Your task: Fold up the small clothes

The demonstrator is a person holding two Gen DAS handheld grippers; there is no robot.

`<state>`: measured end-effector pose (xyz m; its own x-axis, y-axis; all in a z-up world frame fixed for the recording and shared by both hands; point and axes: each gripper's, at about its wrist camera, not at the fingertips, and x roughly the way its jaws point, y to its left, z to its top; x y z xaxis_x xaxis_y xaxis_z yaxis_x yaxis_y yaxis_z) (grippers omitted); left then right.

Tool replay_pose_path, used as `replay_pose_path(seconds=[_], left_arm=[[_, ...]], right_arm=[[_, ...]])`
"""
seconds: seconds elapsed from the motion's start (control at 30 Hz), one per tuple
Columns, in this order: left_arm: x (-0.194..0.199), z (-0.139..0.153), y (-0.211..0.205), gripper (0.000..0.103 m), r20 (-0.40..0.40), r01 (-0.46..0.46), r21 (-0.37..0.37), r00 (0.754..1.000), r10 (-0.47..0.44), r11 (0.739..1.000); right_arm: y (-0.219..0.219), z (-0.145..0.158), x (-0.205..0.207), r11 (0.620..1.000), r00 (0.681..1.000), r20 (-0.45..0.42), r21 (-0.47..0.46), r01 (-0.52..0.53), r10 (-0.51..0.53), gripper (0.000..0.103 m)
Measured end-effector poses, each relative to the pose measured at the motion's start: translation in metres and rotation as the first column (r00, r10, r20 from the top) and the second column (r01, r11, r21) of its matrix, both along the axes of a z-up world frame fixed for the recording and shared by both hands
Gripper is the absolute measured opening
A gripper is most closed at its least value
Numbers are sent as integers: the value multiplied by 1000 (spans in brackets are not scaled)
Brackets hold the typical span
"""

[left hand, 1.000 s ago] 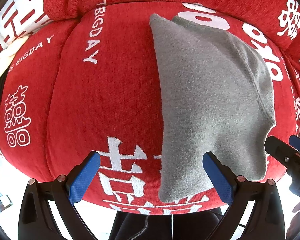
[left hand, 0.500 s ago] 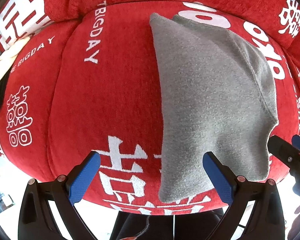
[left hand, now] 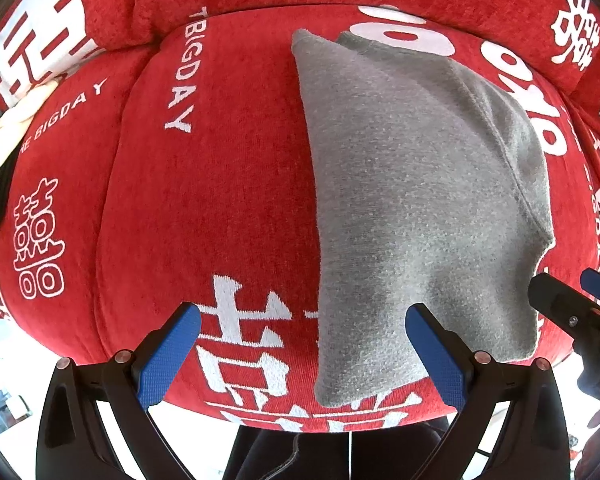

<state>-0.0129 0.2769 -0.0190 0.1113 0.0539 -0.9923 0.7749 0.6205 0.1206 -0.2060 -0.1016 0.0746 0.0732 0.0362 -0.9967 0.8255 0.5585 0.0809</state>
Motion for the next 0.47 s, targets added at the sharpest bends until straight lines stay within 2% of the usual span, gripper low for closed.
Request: replay_pose_path(seconds=[0.47], left_arm=[[1, 1, 0, 103, 5, -15, -29, 1000, 15, 999]], right_arm=[[-1, -2, 4, 1000, 1000, -7, 0, -16, 16, 103]])
